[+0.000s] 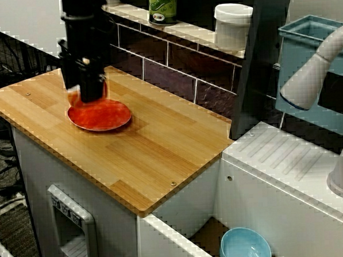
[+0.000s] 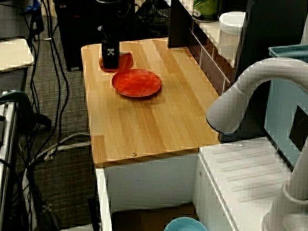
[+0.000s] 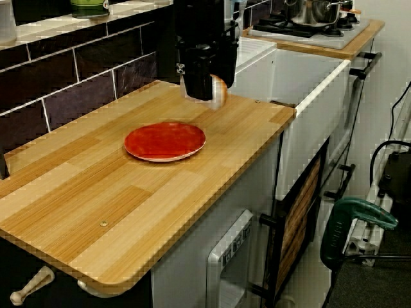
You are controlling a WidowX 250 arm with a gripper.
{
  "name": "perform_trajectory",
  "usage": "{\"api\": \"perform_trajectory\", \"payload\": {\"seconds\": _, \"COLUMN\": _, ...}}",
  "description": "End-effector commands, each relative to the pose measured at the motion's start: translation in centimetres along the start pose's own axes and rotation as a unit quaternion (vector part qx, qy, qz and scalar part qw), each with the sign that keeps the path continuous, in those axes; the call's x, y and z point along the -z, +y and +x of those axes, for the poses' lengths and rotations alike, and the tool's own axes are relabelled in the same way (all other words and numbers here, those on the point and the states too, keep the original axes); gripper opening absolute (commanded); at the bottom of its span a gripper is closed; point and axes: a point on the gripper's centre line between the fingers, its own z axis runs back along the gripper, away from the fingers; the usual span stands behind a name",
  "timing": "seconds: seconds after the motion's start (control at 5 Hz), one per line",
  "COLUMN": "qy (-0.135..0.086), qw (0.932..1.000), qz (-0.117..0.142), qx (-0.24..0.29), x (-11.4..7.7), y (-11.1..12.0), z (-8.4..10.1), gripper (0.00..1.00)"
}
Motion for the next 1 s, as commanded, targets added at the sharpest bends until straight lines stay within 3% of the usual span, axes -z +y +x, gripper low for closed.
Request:
{"api": "perform_trajectory", "payload": {"seconds": 0.0, "qy": -0.069, "qw": 0.9963, "qz": 0.051, "qx": 0.0, "x": 0.5, "y": 3.3, "z": 1.6, "gripper": 0.0}}
{"api": "perform_trajectory", "payload": {"seconds": 0.2, "qy": -0.083, "qw": 0.9952, "qz": 0.051, "qx": -0.004, "x": 1.3, "y": 3.7, "z": 1.2, "gripper": 0.0}}
{"api": "perform_trajectory", "payload": {"seconds": 0.4, "qy": -0.069, "qw": 0.9956, "qz": 0.063, "qx": -0.006, "x": 2.4, "y": 3.8, "z": 1.0, "gripper": 0.0}}
{"api": "perform_trajectory", "payload": {"seconds": 0.6, "qy": -0.067, "qw": 0.9949, "qz": 0.075, "qx": -0.014, "x": 2.9, "y": 4.9, "z": -0.3, "gripper": 1.0}}
{"api": "perform_trajectory", "payload": {"seconds": 0.8, "qy": -0.095, "qw": 0.9917, "qz": 0.058, "qx": -0.065, "x": 3.1, "y": 9.5, "z": -3.7, "gripper": 1.0}}
